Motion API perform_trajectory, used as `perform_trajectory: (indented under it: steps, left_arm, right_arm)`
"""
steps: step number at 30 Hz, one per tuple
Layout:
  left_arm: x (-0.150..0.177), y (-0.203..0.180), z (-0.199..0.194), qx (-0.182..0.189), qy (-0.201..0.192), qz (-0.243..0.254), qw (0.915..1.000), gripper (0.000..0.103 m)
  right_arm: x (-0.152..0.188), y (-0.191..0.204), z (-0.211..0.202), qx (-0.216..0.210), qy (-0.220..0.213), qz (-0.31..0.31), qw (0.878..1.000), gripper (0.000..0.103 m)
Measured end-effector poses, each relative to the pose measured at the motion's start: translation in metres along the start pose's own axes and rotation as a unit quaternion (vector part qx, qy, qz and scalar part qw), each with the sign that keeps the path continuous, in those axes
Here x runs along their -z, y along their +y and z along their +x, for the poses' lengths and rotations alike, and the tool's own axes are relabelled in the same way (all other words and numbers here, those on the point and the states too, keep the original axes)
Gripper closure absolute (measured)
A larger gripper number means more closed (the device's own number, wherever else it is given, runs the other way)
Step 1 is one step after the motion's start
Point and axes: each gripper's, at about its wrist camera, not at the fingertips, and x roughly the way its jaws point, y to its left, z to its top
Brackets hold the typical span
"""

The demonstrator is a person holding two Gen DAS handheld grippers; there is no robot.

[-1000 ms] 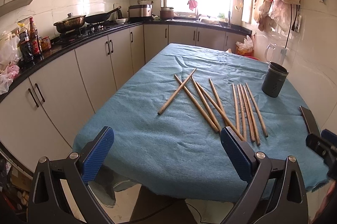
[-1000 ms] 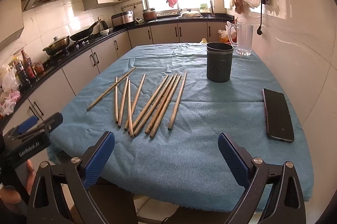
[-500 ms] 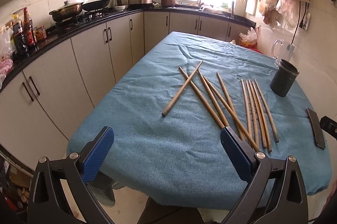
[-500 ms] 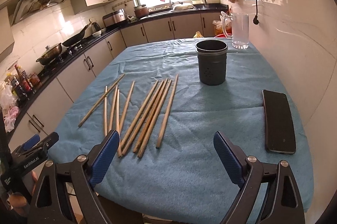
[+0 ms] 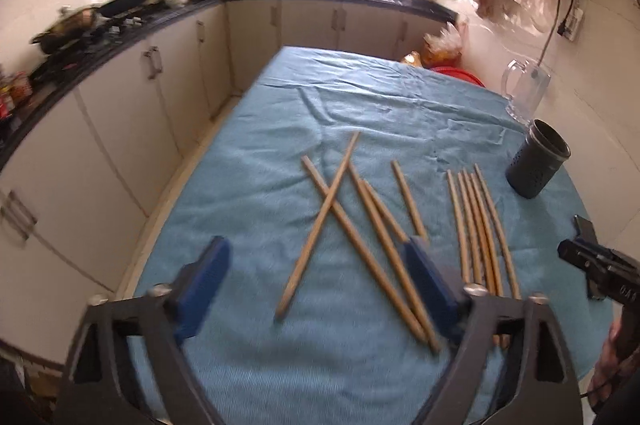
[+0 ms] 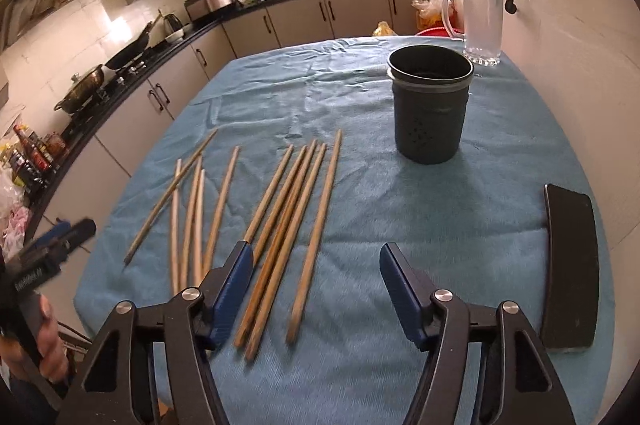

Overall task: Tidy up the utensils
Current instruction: 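Lower the left tool toward one chopstick while the right tool lowers toward another, then close the left tool on a chopstick while the right tool grasps another, lifting both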

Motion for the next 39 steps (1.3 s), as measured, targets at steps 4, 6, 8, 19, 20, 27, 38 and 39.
perform_trajectory:
  steps: [4,6,8,19,20,27,38,39]
  left_arm:
    - [-0.030,-0.005,0.042,0.011,0.039,0.033,0.9986,0.043]
    - [-0.042,-0.008,0.067,0.017,0.074,0.040,0.9963,0.062]
    - [-0.051,-0.012,0.092,0.039,0.106,0.047,0.9926,0.069]
    - [-0.065,-0.024,0.157,0.029,0.169,0.063,0.9831,0.081]
    - [-0.067,-0.022,0.159,0.031,0.167,0.057,0.9838,0.082]
    - [-0.067,-0.006,0.164,0.034,0.172,0.013,0.9844,0.096]
    - [-0.064,-0.004,0.161,0.016,0.169,-0.014,0.9854,0.096]
    - [-0.064,-0.003,0.161,0.019,0.168,-0.015,0.9855,0.096]
  right_arm:
    - [-0.009,-0.005,0.009,0.005,0.010,0.002,1.000,0.033]
    - [-0.011,-0.007,0.011,0.007,0.012,0.003,1.000,0.033]
    - [-0.014,-0.009,0.014,0.008,0.016,0.003,1.000,0.033]
    - [-0.021,-0.020,0.025,0.002,0.023,0.006,1.000,0.033]
    - [-0.023,-0.020,0.026,0.001,0.024,0.006,1.000,0.033]
    - [-0.031,-0.019,0.041,0.003,0.040,0.011,0.999,0.033]
    - [-0.054,-0.010,0.101,0.054,0.093,0.021,0.994,0.054]
    - [-0.057,-0.007,0.105,0.058,0.096,0.017,0.994,0.054]
